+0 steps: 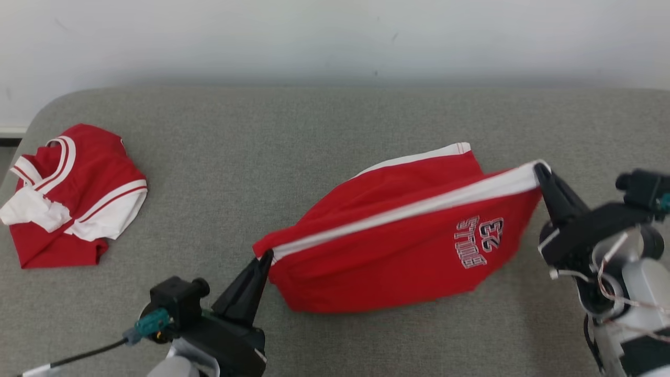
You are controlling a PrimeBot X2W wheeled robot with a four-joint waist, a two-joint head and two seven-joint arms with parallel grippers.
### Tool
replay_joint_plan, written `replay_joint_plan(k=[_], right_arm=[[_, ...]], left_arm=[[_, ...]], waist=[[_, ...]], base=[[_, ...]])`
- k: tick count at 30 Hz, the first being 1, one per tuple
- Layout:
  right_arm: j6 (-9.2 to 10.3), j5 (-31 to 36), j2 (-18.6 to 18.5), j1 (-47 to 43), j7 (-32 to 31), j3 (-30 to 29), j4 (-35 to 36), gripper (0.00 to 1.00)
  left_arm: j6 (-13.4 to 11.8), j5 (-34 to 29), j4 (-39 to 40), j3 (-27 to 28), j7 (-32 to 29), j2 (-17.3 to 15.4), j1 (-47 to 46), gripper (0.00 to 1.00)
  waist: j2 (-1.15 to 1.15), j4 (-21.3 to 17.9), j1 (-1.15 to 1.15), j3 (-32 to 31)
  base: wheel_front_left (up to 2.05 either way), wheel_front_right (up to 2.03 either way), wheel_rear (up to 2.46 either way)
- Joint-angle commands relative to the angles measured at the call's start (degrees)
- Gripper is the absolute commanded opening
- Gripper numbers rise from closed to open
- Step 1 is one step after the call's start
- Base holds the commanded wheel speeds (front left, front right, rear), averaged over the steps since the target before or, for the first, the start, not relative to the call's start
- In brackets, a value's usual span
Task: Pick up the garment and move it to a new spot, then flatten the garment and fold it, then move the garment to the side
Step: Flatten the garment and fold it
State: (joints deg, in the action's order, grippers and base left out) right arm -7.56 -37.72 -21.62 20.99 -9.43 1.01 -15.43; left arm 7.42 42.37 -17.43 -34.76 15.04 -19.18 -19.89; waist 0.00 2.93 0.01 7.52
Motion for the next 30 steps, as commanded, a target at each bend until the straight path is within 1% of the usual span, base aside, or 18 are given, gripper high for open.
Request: replay_joint_plan(k=[1, 5, 6, 9, 17, 21, 25, 26, 27, 28, 30], right_arm=[[0.11, 0.7, -0.5, 3.8, 0.8, 0.7, -3.4, 0.0], [0.11, 2.3, -1.1, 12.1, 2.5, 2.9, -12.0, 0.0], [0.11, 2.3, -1.1, 12.1, 2.5, 2.9, -12.0, 0.0], [0.11, 3.4, -1.7, 17.6, 3.9, 4.1, -18.1, 0.0], [0.11, 6.4, -0.8, 29.4, 7.7, 7.0, -32.5, 0.0], [0.11, 7.1, 0.2, 32.6, 9.8, 8.5, -37.0, 0.0], [0.11, 6.4, 0.7, 34.2, 11.5, 10.1, -40.1, 0.0], [0.11, 6.0, 0.8, 34.3, 11.8, 10.4, -40.8, 0.43], [0.11, 5.8, 0.8, 34.5, 12.1, 10.6, -41.4, 0.98], [0.11, 5.4, 0.7, 34.6, 12.3, 11.0, -41.9, 1.0], [0.11, 4.8, 0.2, 34.7, 13.0, 11.8, -42.7, 1.0]], left_arm=[[0.0, 0.3, -1.1, 0.0, 0.2, 0.5, -2.1, 0.0], [0.0, 0.6, -4.1, -1.9, 0.2, 1.5, -6.9, 0.0], [0.0, 0.6, -4.1, -1.9, 0.2, 1.5, -6.9, 0.0], [0.0, 0.8, -6.6, -3.0, 0.2, 2.4, -10.7, 0.0], [0.0, 0.9, -12.3, -4.5, 0.2, 4.7, -18.2, 0.0], [0.0, 0.7, -14.2, -5.5, 0.2, 5.4, -20.6, 0.0], [0.0, 1.1, -15.8, -6.2, 0.2, 5.5, -21.4, 0.0], [0.0, 0.8, -15.9, -6.1, 0.2, 5.4, -21.6, 0.16], [0.0, 0.6, -16.2, -5.8, 0.2, 5.4, -21.5, 0.64], [0.0, 0.5, -16.3, -5.6, 0.2, 5.5, -21.3, 1.0], [0.0, -0.4, -15.9, -4.9, 0.2, 5.6, -20.8, 1.0]], waist=[[0.0, 1.2, -0.01, 2.0], [0.0, 3.0, -0.01, 4.7], [0.0, 3.0, -0.01, 4.7], [0.0, 4.3, -0.01, 7.0], [0.0, 5.6, -0.01, 11.9], [0.0, 5.8, -0.01, 13.2], [0.0, 5.5, -0.01, 13.0], [0.0, 5.4, -0.01, 12.7], [0.0, 5.3, -0.01, 12.3], [0.0, 5.2, -0.01, 12.0], [0.0, 5.1, -0.01, 11.2]], base=[[0.0, 0.0, 0.0], [0.0, 0.0, 0.0], [0.0, 0.0, 0.0], [0.0, 0.0, 0.0], [0.0, 0.0, 0.0], [0.0, 0.0, 0.0], [0.0, 0.0, 0.0], [0.0, 0.0, 0.0], [0.0, 0.0, 0.0], [0.0, 0.0, 0.0], [0.0, 0.0, 0.0]])
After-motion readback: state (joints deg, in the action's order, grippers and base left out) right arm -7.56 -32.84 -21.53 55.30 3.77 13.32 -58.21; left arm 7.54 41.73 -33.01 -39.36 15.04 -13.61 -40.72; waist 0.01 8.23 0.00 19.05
